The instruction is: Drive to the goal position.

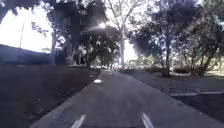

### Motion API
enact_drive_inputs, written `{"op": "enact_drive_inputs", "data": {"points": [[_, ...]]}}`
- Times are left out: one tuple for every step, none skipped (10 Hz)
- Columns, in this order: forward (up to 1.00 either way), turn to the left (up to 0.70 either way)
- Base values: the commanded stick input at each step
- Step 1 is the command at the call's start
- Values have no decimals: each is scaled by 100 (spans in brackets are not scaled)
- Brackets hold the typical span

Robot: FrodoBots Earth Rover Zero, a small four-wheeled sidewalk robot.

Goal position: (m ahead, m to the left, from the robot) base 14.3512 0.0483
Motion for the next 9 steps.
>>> {"op": "enact_drive_inputs", "data": {"points": [[100, 0], [100, 0], [100, 0], [100, 0], [100, 0], [100, 0], [100, 0], [100, 0], [100, 0]]}}
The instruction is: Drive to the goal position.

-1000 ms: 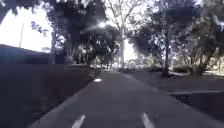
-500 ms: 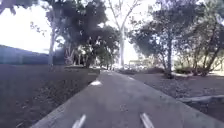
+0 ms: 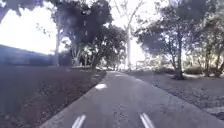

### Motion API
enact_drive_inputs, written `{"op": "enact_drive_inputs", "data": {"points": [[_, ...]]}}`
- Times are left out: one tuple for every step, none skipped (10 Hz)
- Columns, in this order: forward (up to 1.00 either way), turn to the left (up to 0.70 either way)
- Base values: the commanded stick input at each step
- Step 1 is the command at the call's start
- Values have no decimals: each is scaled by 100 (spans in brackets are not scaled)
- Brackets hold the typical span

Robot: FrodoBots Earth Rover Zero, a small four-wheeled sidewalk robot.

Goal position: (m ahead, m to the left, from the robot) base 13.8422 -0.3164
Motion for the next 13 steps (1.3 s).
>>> {"op": "enact_drive_inputs", "data": {"points": [[100, 0], [100, 0], [100, 0], [100, 0], [100, 0], [100, 0], [100, 0], [100, 0], [100, 0], [100, 0], [100, 0], [100, 0], [100, 0]]}}
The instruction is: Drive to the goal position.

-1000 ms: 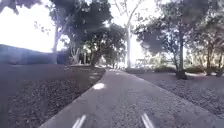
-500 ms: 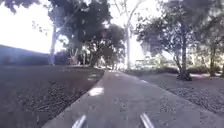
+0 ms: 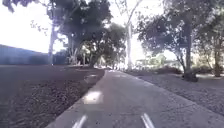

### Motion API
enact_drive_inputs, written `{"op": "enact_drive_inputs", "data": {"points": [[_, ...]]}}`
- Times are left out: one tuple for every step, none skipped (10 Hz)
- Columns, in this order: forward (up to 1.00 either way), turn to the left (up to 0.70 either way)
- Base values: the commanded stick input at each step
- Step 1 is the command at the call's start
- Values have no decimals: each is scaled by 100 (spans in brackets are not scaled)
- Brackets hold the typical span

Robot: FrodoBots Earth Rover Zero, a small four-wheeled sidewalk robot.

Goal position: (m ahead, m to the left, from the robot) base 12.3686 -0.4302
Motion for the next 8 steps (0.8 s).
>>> {"op": "enact_drive_inputs", "data": {"points": [[100, 0], [100, 0], [100, 0], [100, -1], [100, -18], [100, -36], [100, -40], [100, -40]]}}
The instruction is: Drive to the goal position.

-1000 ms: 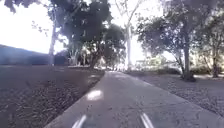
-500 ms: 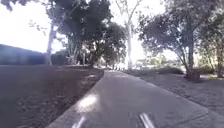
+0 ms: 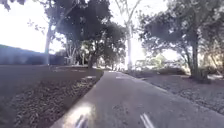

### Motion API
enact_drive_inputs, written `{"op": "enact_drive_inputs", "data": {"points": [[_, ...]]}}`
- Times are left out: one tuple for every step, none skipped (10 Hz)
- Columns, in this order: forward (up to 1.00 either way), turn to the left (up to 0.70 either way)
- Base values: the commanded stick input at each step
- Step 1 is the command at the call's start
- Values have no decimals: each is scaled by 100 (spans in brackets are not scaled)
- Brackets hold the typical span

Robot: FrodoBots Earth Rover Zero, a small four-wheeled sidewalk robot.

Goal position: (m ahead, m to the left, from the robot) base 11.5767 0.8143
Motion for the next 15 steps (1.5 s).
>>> {"op": "enact_drive_inputs", "data": {"points": [[100, 0], [100, 0], [100, 0], [100, 0], [100, 0], [100, 0], [100, 0], [100, 40], [100, 40], [100, 39], [100, 22], [100, 4], [100, 0], [100, 0], [100, 0]]}}
